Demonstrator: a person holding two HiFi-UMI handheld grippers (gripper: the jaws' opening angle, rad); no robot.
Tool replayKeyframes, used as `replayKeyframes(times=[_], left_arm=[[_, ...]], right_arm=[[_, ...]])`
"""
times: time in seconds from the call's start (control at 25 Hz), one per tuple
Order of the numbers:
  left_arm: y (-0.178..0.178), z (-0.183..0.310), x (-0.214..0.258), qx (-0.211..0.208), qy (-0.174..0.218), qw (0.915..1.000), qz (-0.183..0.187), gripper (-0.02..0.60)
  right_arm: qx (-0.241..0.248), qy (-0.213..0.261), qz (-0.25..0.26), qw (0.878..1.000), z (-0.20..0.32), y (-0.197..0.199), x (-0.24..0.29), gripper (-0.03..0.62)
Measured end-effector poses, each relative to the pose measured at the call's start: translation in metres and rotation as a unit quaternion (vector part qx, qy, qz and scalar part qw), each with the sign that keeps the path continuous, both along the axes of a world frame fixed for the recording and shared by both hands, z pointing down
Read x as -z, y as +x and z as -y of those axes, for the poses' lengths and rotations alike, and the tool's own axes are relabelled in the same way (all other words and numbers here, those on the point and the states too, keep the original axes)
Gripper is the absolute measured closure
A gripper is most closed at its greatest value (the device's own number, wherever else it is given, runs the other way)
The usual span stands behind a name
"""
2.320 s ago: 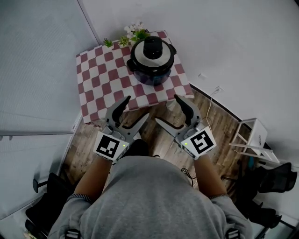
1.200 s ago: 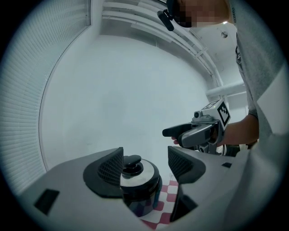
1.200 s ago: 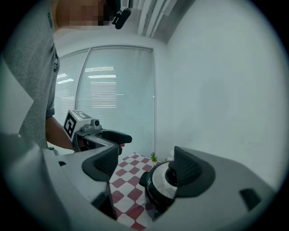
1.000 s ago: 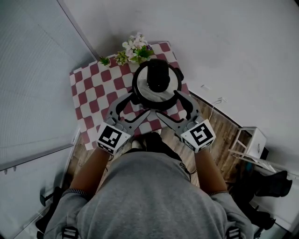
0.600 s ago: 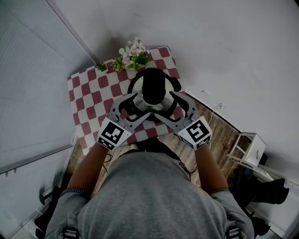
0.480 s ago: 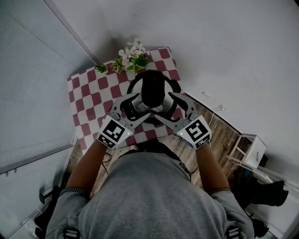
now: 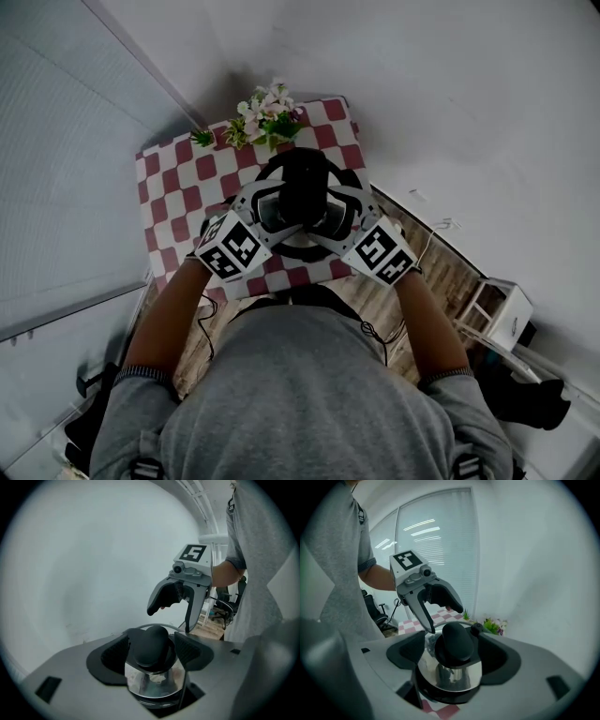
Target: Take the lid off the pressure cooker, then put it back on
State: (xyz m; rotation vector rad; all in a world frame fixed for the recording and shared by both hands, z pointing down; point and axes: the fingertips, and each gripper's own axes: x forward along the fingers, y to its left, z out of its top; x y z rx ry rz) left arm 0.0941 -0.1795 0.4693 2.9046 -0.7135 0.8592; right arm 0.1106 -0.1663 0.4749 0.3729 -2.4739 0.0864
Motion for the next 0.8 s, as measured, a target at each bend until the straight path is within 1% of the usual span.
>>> replayKeyframes(times=[0.08, 0.2, 0.4, 0.52, 0.68, 0.8], left_arm=[[0.004, 0.001, -0.009, -0.018, -0.013, 0.9995, 0.025, 0.25], [0.007, 0.002, -0.02, -0.04, -0.018, 0.9972, 0.06, 0.25], [0.009, 0.003, -0.033, -0.068, -0.029, 0.9922, 0.101, 0.25], [0.009, 0.003, -0.043, -0.092, -0.04, 0.9868, 0.127, 0.25], [0.012, 0.007, -0.049, -0.119, -0.043, 0.9794, 0.157, 0.25], [0.012, 0.004, -0.054, -0.146, -0.059, 0.9709, 0.181, 0.25]], right_arm=[[0.017, -0.008, -0.024, 1.0, 0.002, -0.002, -0.01, 0.224], [0.038, -0.016, -0.049, 0.998, 0.006, -0.004, -0.02, 0.224], [0.069, -0.034, -0.094, 0.993, 0.009, -0.006, -0.035, 0.229], [0.088, -0.051, -0.122, 0.987, 0.009, -0.009, -0.045, 0.244], [0.107, -0.057, -0.159, 0.98, 0.009, -0.011, -0.055, 0.244], [0.115, -0.065, -0.179, 0.975, 0.007, -0.012, -0.06, 0.244]])
